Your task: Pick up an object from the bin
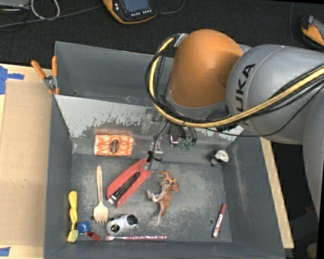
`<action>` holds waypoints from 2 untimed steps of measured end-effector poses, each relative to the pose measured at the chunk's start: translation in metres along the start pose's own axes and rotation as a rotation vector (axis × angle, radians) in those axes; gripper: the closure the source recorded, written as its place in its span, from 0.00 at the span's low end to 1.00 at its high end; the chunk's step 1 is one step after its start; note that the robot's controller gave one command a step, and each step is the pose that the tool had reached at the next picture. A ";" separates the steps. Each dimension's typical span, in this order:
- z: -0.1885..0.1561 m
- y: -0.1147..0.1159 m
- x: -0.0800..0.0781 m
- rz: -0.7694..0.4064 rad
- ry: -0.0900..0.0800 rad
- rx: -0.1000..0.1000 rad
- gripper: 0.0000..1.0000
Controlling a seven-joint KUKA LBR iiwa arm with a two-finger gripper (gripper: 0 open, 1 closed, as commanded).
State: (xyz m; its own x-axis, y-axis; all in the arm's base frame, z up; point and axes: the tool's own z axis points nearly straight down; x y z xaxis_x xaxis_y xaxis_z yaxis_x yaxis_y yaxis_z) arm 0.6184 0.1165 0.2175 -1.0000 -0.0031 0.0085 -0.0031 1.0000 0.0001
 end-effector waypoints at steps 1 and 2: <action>-0.005 -0.001 -0.002 0.002 -0.008 -0.001 0.00; 0.045 -0.008 0.004 -0.123 -0.009 0.000 0.00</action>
Offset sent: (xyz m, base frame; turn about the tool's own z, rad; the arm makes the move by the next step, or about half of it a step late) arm -0.0166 -0.0235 -0.1364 -0.3455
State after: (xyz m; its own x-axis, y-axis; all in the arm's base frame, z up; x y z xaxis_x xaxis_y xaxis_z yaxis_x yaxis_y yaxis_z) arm 0.6139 0.1088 0.1726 -0.9920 -0.1262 -0.0011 -0.1262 0.9920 0.0006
